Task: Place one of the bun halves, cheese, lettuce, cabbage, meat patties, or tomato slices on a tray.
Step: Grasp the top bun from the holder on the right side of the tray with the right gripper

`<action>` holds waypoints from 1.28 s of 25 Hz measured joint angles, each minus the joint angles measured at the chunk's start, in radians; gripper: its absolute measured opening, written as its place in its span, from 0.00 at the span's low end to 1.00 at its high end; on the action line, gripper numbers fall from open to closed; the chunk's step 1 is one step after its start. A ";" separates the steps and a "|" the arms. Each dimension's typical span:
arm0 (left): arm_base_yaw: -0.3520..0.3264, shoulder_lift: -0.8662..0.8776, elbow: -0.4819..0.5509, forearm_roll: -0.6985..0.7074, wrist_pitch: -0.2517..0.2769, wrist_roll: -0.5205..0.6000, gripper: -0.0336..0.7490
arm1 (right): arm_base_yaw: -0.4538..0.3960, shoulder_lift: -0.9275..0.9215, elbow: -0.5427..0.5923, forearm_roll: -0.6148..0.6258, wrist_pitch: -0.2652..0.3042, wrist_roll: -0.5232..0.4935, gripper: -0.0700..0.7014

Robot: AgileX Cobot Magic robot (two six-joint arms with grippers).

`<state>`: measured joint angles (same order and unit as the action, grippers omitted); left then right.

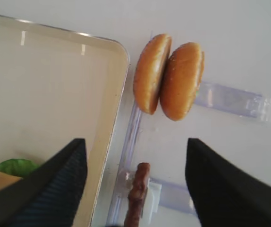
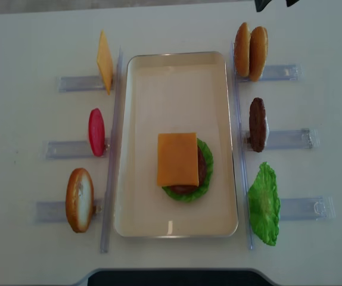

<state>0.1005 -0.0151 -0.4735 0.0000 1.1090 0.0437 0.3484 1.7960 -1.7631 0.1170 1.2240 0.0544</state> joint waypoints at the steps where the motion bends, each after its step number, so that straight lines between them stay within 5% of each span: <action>1: 0.000 0.000 0.000 0.000 0.000 0.000 0.38 | 0.009 0.007 0.000 0.000 -0.001 0.009 0.69; 10: 0.000 0.000 0.000 0.000 0.000 0.000 0.38 | 0.030 0.043 -0.001 -0.001 -0.124 0.108 0.69; 32: 0.000 0.000 0.000 0.000 0.000 0.000 0.38 | 0.030 0.204 -0.002 0.007 -0.204 0.079 0.69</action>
<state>0.1005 -0.0151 -0.4735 0.0000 1.1090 0.0437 0.3782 1.9999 -1.7650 0.1244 1.0202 0.1334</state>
